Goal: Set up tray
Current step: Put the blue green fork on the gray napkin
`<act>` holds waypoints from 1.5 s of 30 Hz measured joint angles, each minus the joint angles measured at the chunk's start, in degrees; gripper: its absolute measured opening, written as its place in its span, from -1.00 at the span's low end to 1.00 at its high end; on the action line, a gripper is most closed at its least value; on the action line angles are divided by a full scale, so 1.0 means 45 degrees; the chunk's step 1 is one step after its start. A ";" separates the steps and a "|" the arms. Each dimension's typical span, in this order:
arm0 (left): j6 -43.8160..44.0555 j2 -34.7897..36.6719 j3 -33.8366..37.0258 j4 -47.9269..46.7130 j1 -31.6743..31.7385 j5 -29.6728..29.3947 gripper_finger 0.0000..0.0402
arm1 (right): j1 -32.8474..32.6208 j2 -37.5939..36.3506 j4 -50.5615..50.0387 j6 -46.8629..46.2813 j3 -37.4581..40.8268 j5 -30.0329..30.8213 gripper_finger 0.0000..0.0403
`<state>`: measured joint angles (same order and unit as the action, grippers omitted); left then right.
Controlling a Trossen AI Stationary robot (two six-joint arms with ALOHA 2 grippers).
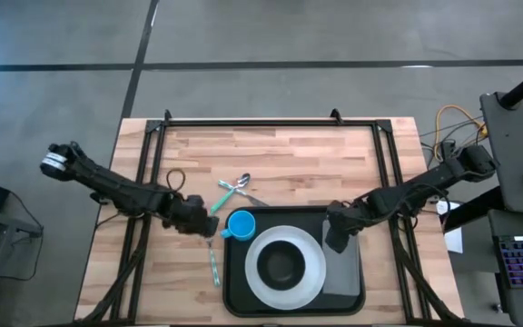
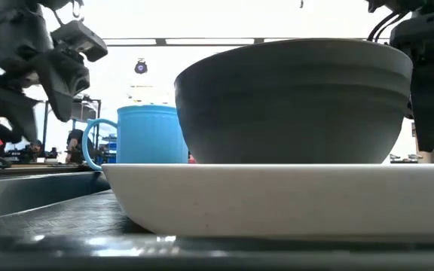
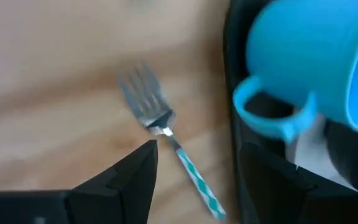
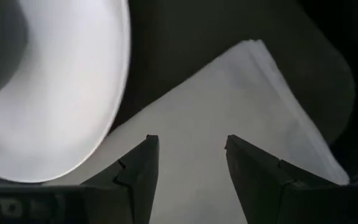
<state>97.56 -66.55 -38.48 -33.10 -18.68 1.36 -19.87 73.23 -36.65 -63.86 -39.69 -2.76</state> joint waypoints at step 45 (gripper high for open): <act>0.3434 -0.4573 -0.0472 0.0382 -0.1799 -0.0774 -0.81 | 0.0586 0.0005 0.0021 -0.0242 0.0629 0.0660 -0.14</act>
<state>113.01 -87.13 -40.61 -31.39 -26.77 -2.12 -17.23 73.25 -36.56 -64.95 -36.86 0.21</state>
